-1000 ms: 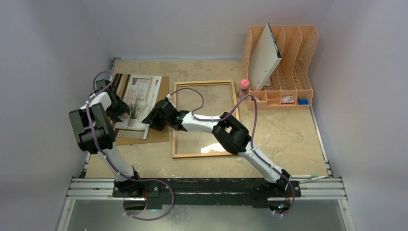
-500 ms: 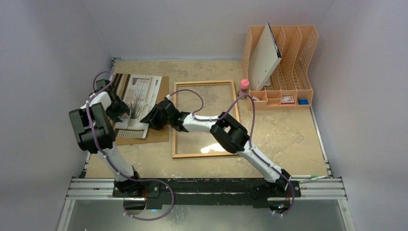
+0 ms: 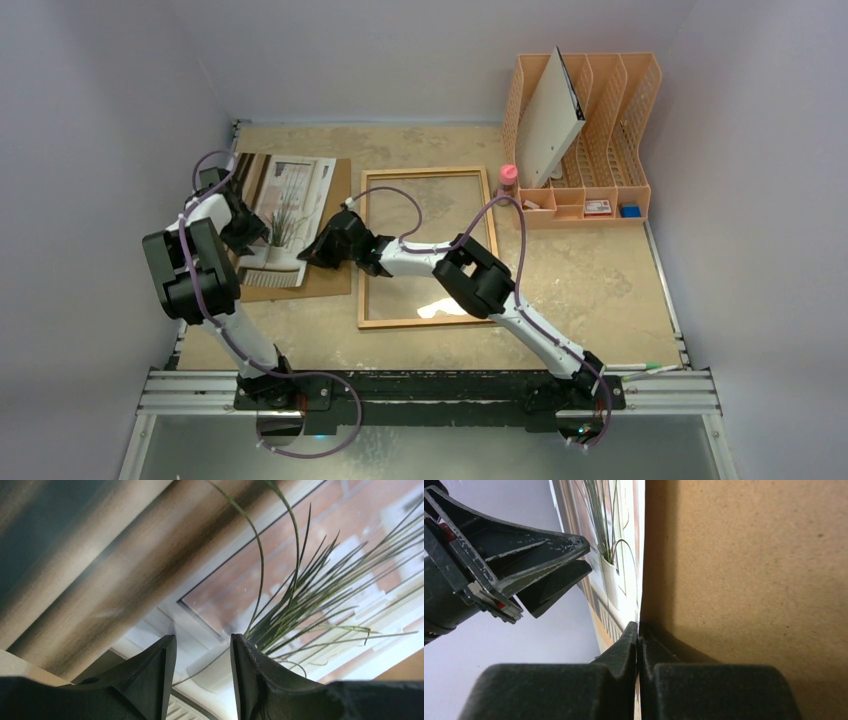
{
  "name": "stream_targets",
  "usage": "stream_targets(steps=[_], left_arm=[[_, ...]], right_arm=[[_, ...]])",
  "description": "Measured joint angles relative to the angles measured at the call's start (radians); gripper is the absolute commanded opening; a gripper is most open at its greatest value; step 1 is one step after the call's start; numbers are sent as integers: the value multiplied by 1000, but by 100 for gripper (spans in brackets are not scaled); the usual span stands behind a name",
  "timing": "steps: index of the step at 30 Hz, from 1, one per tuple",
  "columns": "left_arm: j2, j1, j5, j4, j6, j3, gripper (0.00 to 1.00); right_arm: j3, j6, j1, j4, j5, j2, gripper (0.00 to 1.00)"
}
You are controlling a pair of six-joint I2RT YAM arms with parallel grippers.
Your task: Put the photo into the frame
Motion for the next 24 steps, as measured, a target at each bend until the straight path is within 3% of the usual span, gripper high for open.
stream_targets(steps=[7, 16, 19, 24], left_arm=[[-135, -28, 13, -8, 0, -24, 55], [-261, -220, 22, -60, 42, 67, 69], [-289, -231, 46, -72, 53, 67, 75], [-337, -224, 79, -73, 63, 47, 75]], right_arm=[[-66, -98, -3, 32, 2, -43, 0], [-246, -351, -70, -115, -11, -331, 0], [-310, -431, -119, -148, -52, -444, 0], [-428, -557, -208, -229, -109, -604, 0]])
